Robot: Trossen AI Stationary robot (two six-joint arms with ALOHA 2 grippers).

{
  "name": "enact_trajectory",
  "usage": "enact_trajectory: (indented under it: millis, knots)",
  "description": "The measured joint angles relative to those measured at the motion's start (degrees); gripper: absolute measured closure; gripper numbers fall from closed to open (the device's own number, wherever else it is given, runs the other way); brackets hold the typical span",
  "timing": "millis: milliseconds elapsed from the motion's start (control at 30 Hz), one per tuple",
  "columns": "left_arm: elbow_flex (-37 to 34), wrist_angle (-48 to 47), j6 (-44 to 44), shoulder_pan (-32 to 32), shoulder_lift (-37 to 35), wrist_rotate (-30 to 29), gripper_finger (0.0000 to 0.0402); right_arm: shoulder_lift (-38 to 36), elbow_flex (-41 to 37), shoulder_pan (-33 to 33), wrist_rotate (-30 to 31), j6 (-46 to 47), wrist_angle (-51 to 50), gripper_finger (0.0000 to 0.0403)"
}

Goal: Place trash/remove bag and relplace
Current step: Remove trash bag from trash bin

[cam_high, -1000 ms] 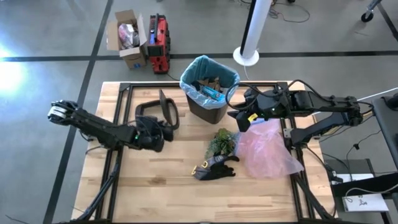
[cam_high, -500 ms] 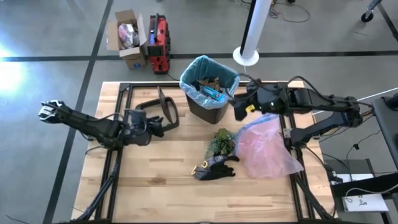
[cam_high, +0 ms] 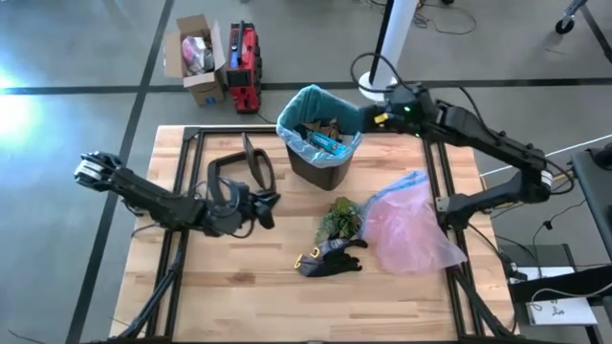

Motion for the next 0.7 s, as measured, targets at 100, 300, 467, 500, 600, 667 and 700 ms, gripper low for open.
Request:
enact_trajectory:
  millis: [100, 300, 467, 500, 600, 667, 700]
  knots:
    - [0.00, 8.27, 0.01, 0.00, 4.32, 2.15, 0.0307, 2.31, 0.00, -3.11, -2.92, -0.74, 1.55, 0.0217]
    - [3.82, 11.20, 1.60, -0.09, 10.17, 6.18, 0.0302, 6.06, -0.02, -9.30, -2.81, -1.86, 1.21, 0.0217]
    - [12.43, 2.22, 9.72, -0.15, 13.69, 9.72, 0.0305, 7.78, 0.00, -13.34, -2.88, -1.83, 3.16, 0.0217]
    - [14.43, -0.51, 10.78, -0.17, 14.44, 9.74, 0.0306, 8.19, 0.00, -14.14, -2.89, -1.75, 2.99, 0.0217]
    - [20.65, -11.51, 13.24, -0.17, 16.88, 9.59, 0.0304, 9.92, 0.00, -16.20, -3.69, -0.95, 2.47, 0.0217]
    - [24.43, -17.02, 14.92, -0.17, 18.61, 9.05, 0.0300, 11.19, 0.00, -17.41, -7.22, -0.94, 1.48, 0.0217]
    - [25.97, -19.23, 16.37, -0.17, 19.35, 8.99, 0.0298, 11.88, 0.00, -17.68, -9.67, -0.97, 1.36, 0.0217]
